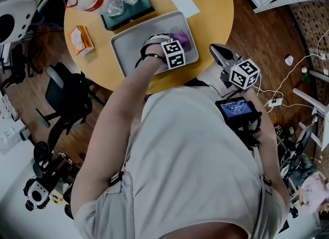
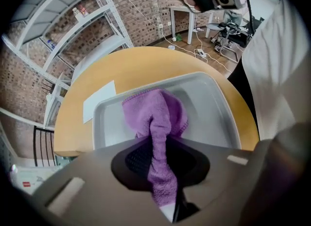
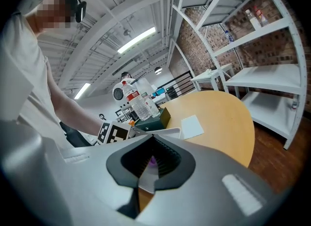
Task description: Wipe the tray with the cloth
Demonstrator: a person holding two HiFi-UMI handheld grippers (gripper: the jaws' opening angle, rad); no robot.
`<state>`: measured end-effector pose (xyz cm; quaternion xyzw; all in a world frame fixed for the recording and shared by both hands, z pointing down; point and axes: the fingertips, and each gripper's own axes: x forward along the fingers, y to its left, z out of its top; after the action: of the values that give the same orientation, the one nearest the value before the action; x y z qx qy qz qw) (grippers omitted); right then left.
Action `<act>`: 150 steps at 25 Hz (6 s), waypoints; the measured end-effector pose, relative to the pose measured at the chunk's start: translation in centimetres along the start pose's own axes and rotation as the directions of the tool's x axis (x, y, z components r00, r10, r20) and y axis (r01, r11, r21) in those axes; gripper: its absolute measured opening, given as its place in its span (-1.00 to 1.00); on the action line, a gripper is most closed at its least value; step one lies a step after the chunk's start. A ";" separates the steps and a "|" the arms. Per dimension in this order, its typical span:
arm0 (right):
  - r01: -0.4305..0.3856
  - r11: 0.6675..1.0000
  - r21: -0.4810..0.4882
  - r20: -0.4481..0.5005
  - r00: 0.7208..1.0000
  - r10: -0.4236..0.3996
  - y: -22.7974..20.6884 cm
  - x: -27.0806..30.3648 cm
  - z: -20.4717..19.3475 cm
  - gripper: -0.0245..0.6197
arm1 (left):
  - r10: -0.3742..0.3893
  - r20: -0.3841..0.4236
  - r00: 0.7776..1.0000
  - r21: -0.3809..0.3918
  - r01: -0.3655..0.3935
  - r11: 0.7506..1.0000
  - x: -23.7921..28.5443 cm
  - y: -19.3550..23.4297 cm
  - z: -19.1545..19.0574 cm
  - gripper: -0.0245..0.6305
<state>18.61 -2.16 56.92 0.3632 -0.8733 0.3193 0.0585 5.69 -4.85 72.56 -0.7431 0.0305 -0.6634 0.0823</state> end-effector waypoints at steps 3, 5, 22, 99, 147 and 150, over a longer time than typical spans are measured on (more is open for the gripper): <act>-0.032 0.999 -0.017 -0.012 0.999 0.032 1.1 1.5 0.4 -0.91 | 0.011 0.004 1.000 -0.019 -0.011 1.000 -0.6 -0.7 -3.2 -0.73; -0.052 0.998 -0.025 -0.021 0.998 0.051 1.8 2.6 0.3 -0.91 | 0.017 -0.001 1.000 -0.034 -0.017 0.999 -0.9 -1.3 -5.6 -0.73; -0.108 0.992 -0.059 -0.053 0.993 0.105 7.4 7.7 -0.8 -0.91 | 0.058 -0.016 0.998 -0.118 -0.060 0.991 -3.0 -6.3 -22.8 -0.73; -0.028 0.999 0.024 -0.086 0.996 0.030 1.7 4.1 -1.6 -0.91 | 0.110 -0.097 0.989 -0.111 -0.120 0.986 0.0 8.2 -12.9 -0.73; -0.222 0.966 -0.133 -0.139 0.969 0.204 10.1 11.4 0.4 -0.91 | 0.199 -0.008 0.980 -0.662 -0.154 0.734 -10.4 -6.2 -25.0 -0.73; -0.229 0.963 -0.139 -0.143 0.967 0.209 10.3 11.6 0.3 -0.91 | 0.191 -0.075 0.979 -0.784 -0.177 0.595 -10.8 -5.9 -30.1 -0.73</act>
<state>3.23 -3.75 55.28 0.2374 -0.9247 0.2779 0.1061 -25.82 0.14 66.11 -0.7020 0.3937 -0.5644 -0.1836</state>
